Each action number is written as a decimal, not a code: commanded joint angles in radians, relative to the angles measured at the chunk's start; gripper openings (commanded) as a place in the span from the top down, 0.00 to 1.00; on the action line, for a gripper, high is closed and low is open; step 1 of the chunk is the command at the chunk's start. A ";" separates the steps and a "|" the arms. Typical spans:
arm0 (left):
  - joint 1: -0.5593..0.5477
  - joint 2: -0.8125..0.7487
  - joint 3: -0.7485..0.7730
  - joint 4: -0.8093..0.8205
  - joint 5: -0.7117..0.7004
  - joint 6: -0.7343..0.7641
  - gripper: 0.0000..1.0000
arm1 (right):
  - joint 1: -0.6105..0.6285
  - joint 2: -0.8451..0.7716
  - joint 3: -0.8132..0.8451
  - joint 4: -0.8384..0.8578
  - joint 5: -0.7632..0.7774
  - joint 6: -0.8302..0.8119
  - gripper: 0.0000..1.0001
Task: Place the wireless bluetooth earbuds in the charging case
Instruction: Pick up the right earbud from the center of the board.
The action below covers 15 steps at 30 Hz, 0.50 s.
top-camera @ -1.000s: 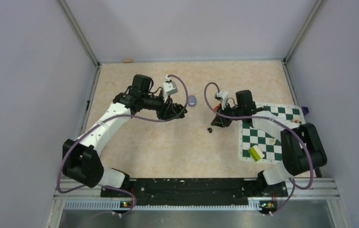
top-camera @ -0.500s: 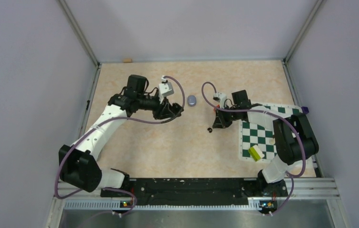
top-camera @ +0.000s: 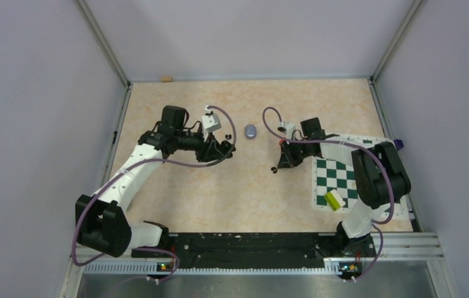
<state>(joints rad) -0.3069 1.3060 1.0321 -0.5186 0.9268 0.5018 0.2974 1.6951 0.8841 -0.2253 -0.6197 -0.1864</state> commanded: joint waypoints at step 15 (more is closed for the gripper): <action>0.023 -0.040 -0.020 0.084 0.072 -0.016 1.00 | 0.041 0.072 0.065 0.006 0.026 0.018 0.83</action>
<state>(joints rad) -0.2893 1.2934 1.0191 -0.4721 0.9558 0.4927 0.3191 1.7409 0.9169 -0.2195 -0.6109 -0.1638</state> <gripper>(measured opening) 0.352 0.170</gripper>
